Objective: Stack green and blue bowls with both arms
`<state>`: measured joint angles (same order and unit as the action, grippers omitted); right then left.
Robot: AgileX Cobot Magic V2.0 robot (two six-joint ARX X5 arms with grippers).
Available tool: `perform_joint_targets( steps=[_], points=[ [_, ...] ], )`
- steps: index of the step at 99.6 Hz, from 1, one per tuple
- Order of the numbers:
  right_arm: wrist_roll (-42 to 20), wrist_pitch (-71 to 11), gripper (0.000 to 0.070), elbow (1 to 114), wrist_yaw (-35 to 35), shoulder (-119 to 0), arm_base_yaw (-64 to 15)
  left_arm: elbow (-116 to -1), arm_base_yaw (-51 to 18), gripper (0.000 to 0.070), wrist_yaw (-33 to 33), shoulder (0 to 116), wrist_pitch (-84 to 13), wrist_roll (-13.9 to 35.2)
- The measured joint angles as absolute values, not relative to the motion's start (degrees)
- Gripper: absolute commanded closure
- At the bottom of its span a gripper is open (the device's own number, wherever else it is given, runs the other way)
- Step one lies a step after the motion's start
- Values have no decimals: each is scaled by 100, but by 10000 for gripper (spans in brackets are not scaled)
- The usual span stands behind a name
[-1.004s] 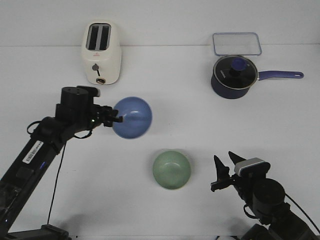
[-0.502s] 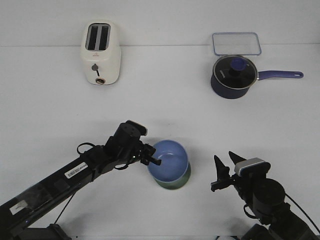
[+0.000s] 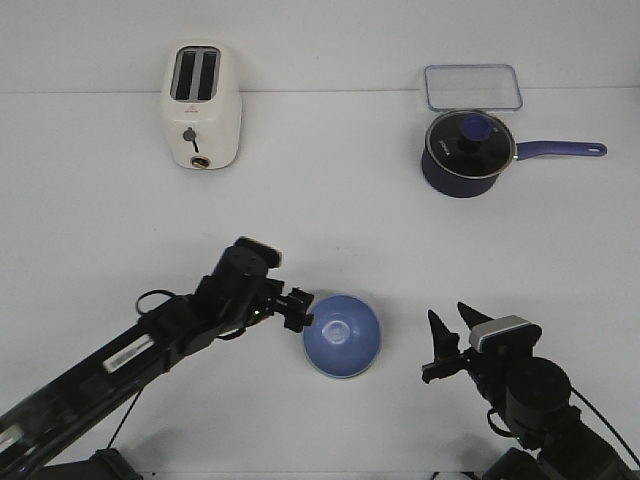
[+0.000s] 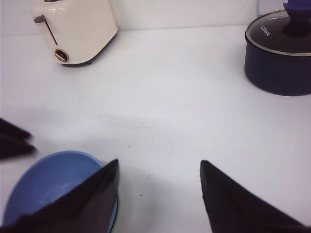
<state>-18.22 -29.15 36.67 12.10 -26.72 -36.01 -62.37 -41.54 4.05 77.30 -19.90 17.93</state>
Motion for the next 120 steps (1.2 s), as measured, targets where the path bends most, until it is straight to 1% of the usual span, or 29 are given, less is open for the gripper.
perform_joint_targets(
  steps=[14, 21, 34, 46, 48, 50, 51, 53, 56, 57, 59, 60, 63, 74, 92, 120],
  points=[
    [-1815, -2941, 354, 3667, 1205, -2672, -3601, -6228, -4016, 275, -478, 6466, -2340, 1577],
    [-1806, -2978, 354, 3667, 1192, -2672, -3610, -5988, -4014, 275, -884, 5837, -2246, 1540],
    [-1669, -3059, 353, 3634, 1190, -2672, -3695, -4810, -4014, 275, -1326, 4753, -1935, 1625],
    [-1599, -3070, 356, 3505, 1184, -2672, -3769, -3658, -4014, 289, -1365, 4034, -1699, 1968],
    [-1586, -3074, 365, 3487, 1181, -2672, -3787, -3520, -4014, 315, -1363, 3944, -1691, 2016],
    [-1584, -3072, 400, 3474, 1181, -2676, -3793, -3406, -4014, 372, -1363, 3859, -1682, 2047],
    [-1581, -3074, 430, 3470, 1179, -2679, -3793, -3358, -4014, 413, -1363, 3820, -1684, 2056],
    [-1581, -3076, 514, 3465, 1177, -2681, -3793, -3284, -4014, 516, -1363, 3745, -1684, 2067],
    [-1581, -3074, 680, 3463, 1179, -2683, -3793, -3221, -4014, 693, -1363, 3653, -1691, 2078],
    [-1581, -3070, 700, 3463, 1179, -2683, -3793, -3212, -4014, 700, -1363, 3632, -1695, 2082],
    [-1581, -3059, 700, 3463, 1177, -2683, -3793, -3212, -4014, 687, -1365, 3597, -1693, 2093],
    [-1581, -3055, 686, 3463, 1177, -2683, -3793, -3214, -4014, 677, -1363, 3583, -1684, 2097],
    [-1553, -3044, 688, 3463, 1181, -2683, -3793, -3234, -4014, 697, -1365, 3555, -1643, 2110],
    [-1527, -2995, 688, 3463, 1181, -2683, -3793, -3264, -4014, 684, -1363, 3535, -1518, 2086],
    [-1544, -3030, 688, 3463, 1186, -2683, -3793, -3262, -4014, 685, -1363, 3540, -1527, 2049],
    [-1544, -3013, 688, 3463, 1186, -2683, -3793, -3262, -4014, 685, -1363, 3485, -1214, 2049]
  ],
)
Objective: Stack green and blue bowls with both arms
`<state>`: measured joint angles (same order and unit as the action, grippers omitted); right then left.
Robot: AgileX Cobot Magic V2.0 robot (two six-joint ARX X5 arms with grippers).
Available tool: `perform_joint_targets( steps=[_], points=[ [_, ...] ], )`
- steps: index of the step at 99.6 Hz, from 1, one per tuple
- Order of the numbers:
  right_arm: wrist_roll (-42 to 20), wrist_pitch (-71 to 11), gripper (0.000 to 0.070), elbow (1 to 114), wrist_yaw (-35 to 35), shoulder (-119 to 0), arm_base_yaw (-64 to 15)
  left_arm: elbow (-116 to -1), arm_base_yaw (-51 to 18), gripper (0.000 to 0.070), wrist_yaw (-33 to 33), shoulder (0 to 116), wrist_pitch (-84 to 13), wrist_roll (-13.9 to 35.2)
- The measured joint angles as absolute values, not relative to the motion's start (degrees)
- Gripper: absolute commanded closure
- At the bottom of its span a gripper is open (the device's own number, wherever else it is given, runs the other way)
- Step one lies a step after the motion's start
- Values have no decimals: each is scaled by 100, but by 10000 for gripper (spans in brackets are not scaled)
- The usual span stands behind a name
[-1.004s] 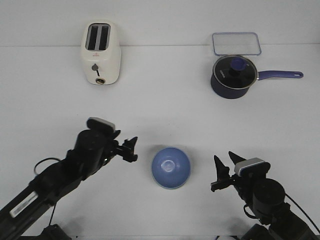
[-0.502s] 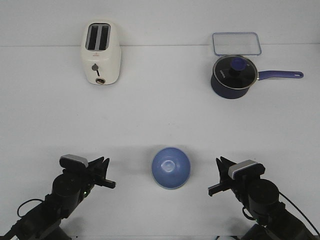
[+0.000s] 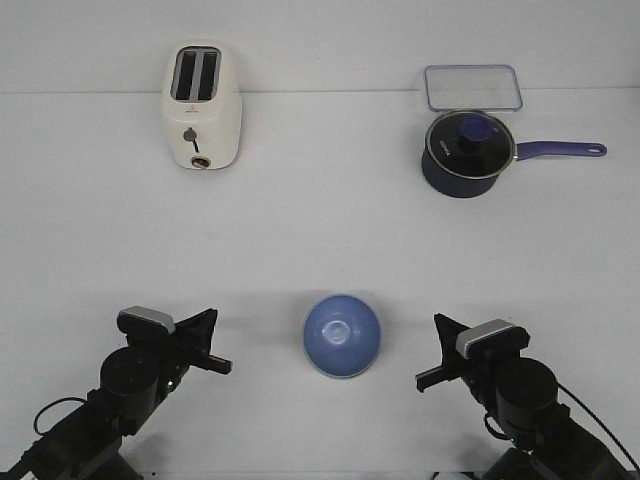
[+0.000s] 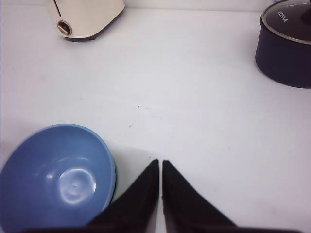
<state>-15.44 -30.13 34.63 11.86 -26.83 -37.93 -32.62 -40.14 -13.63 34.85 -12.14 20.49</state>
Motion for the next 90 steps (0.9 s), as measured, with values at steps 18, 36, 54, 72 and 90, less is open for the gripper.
perform_joint_targets(
  steps=[18, 36, 54, 72, 90],
  points=[
    [-1544, -3011, 688, 3463, 1188, -2683, -3793, -3262, -4005, 685, -1361, 3277, -1098, 2005],
    [-1544, -3011, 688, 3463, 1197, -2683, -3793, -2849, -2998, 685, -1009, 2329, -508, 840],
    [-1544, -3009, 688, 3463, 1199, -2683, -3793, -1072, -972, 685, -768, 991, 130, -40],
    [-1544, -3009, 688, 3463, 1199, -2683, -3793, -189, -320, 685, -585, 145, 158, -128],
    [-1544, -2998, 688, 3463, 1199, -2683, -3793, -193, -303, 685, -561, 27, 71, -163]
  ],
)
